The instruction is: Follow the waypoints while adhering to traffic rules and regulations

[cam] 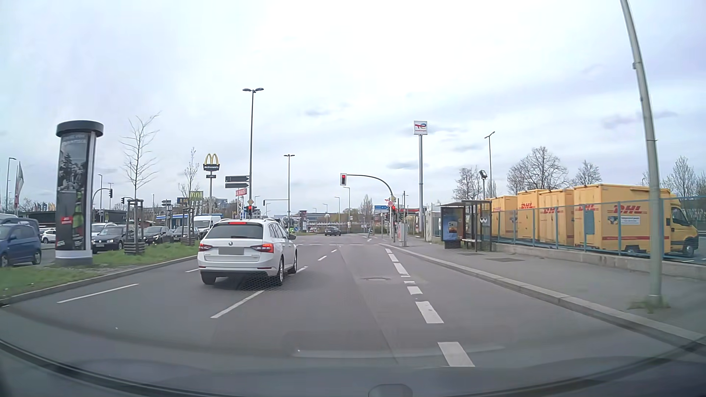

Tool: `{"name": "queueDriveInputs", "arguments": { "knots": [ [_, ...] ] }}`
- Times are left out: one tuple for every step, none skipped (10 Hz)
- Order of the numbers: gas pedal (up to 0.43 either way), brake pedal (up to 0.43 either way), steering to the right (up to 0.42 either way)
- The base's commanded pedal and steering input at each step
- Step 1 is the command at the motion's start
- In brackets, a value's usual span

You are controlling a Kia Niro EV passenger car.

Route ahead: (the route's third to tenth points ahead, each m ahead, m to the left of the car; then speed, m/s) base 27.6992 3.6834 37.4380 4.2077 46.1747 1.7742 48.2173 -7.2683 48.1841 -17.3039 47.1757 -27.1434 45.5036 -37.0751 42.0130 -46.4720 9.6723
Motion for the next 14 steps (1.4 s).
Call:
{"name": "queueDriveInputs", "arguments": {
  "knots": [
    [0.000,0.128,0.021],
    [0.000,0.128,0.019],
    [0.000,0.128,0.015],
    [0.000,0.134,0.015],
    [0.000,0.134,0.013],
    [0.000,0.152,0.011],
    [0.000,0.159,0.010],
    [0.000,0.171,0.009],
    [0.000,0.177,0.008],
    [0.000,0.183,0.007],
    [0.000,0.195,0.005],
    [0.000,0.195,0.004],
    [0.000,0.195,0.004],
    [0.000,0.201,0.003]
  ]
}}
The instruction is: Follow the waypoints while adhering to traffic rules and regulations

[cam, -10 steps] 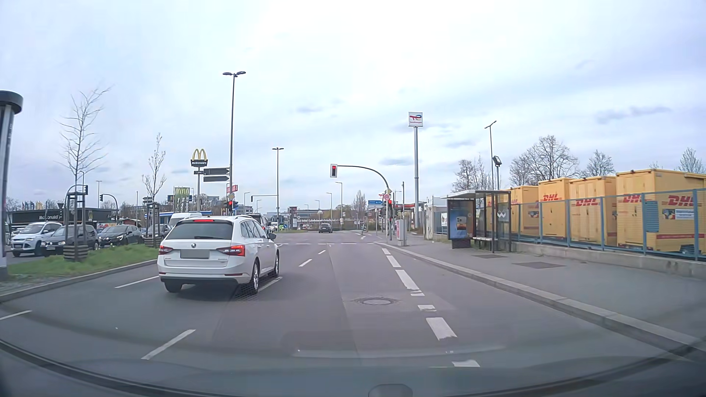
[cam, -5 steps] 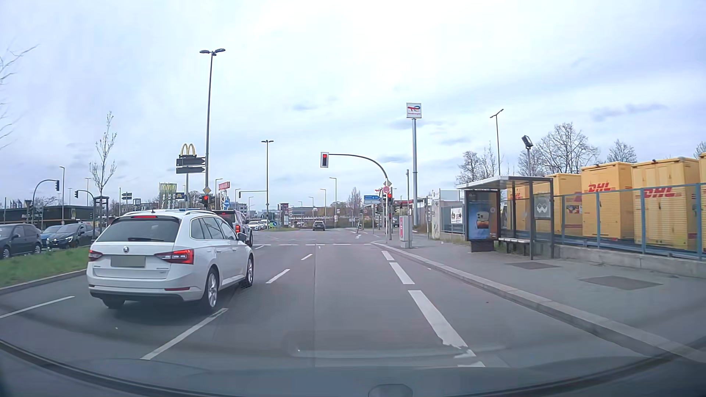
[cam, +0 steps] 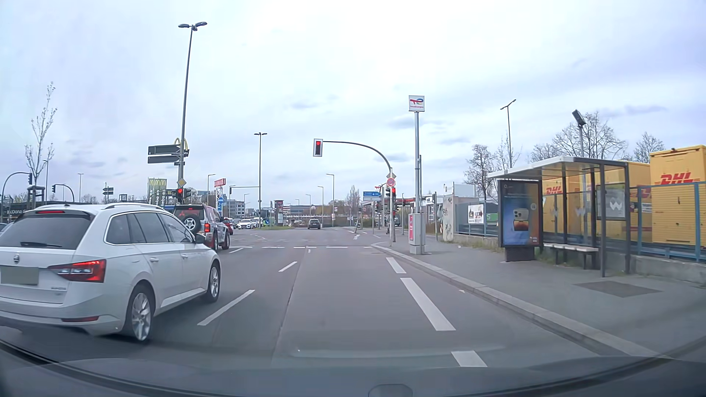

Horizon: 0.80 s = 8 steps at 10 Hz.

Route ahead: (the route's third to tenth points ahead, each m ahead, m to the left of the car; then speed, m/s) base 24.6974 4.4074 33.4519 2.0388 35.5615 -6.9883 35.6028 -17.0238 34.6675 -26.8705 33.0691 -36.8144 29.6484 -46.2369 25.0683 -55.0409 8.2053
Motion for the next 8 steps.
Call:
{"name": "queueDriveInputs", "arguments": {
  "knots": [
    [0.000,0.207,0.001],
    [0.000,0.207,0.000],
    [0.000,0.207,0.000],
    [0.000,0.220,0.000],
    [0.000,0.226,-0.004],
    [0.000,0.226,-0.006],
    [0.000,0.226,-0.007],
    [0.000,0.232,-0.009]
  ]
}}
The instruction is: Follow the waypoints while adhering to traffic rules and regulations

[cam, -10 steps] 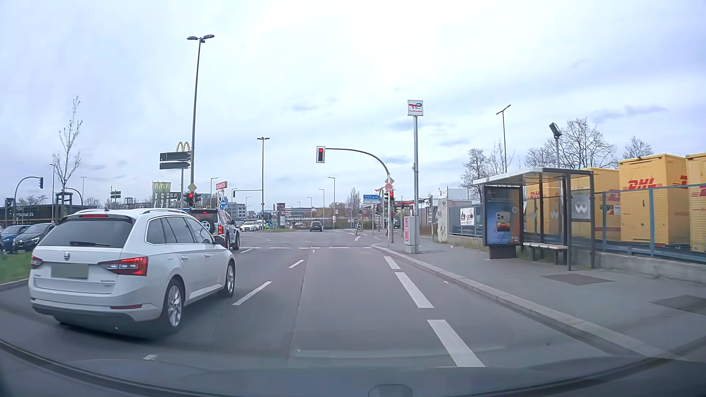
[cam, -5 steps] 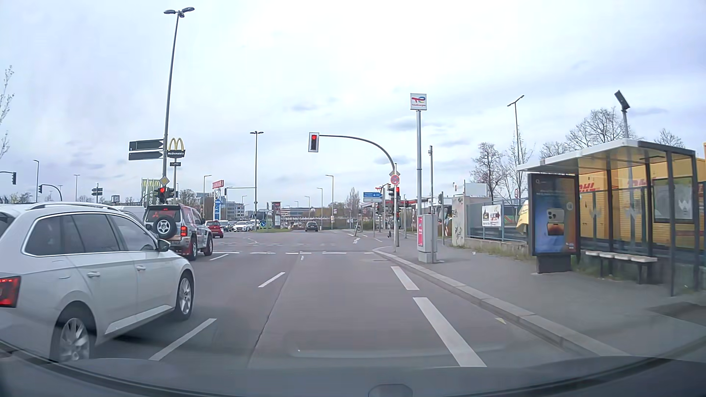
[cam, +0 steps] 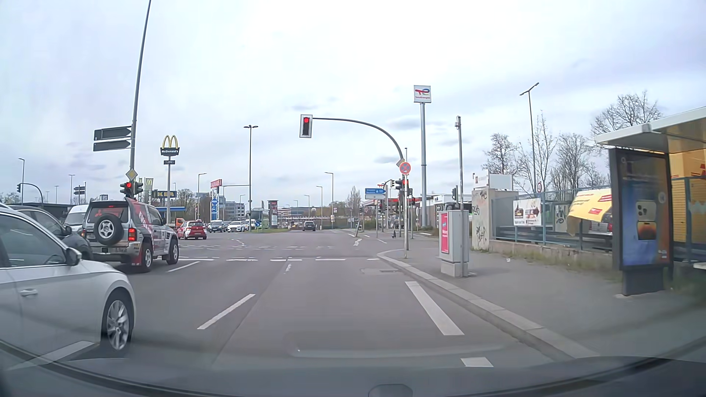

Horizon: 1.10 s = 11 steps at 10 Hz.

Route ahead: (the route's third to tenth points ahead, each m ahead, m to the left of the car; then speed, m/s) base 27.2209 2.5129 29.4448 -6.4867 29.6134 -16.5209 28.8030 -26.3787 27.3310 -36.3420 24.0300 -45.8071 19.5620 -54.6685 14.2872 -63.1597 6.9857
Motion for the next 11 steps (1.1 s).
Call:
{"name": "queueDriveInputs", "arguments": {
  "knots": [
    [0.000,0.238,-0.012],
    [0.000,0.238,-0.016],
    [0.000,0.238,-0.021],
    [0.000,0.238,-0.024],
    [0.000,0.238,-0.026],
    [0.000,0.244,-0.027],
    [0.000,0.250,-0.028],
    [0.000,0.250,-0.029],
    [0.000,0.262,-0.031],
    [0.000,0.268,-0.038],
    [0.000,0.268,-0.042]
  ]
}}
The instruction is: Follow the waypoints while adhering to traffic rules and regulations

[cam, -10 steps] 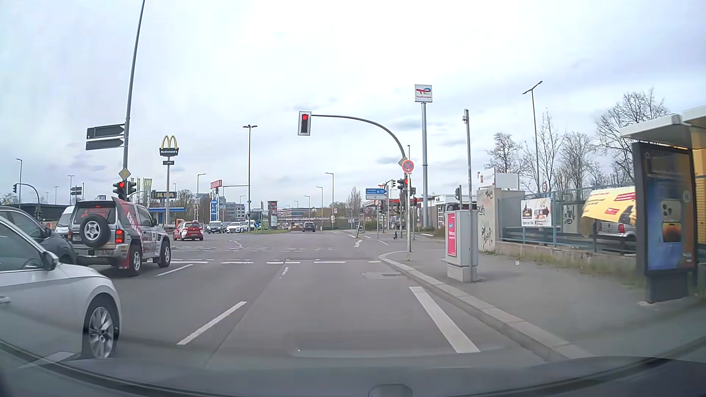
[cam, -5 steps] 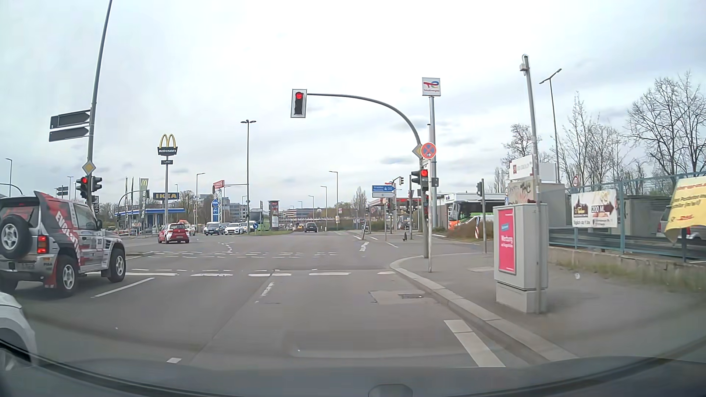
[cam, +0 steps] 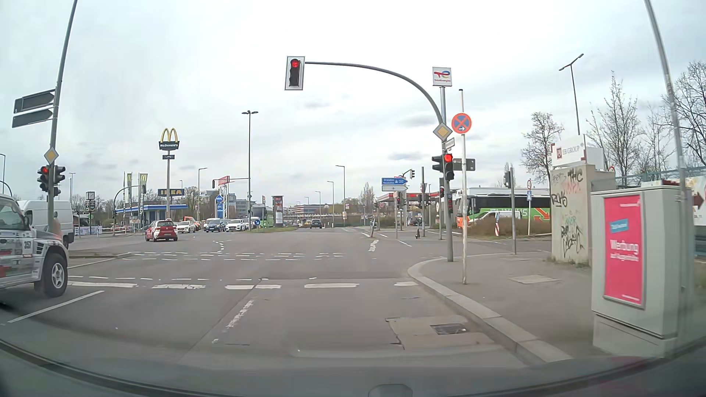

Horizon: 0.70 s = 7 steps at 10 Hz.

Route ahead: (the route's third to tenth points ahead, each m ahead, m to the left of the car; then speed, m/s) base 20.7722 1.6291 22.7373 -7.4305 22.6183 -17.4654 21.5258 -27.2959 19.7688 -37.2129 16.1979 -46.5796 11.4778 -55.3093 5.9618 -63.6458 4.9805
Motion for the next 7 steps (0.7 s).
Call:
{"name": "queueDriveInputs", "arguments": {
  "knots": [
    [0.000,0.268,-0.043],
    [0.000,0.268,-0.045],
    [0.000,0.268,-0.047],
    [0.000,0.274,-0.052],
    [0.000,0.274,-0.060],
    [0.000,0.274,-0.065],
    [0.000,0.274,-0.066]
  ]
}}
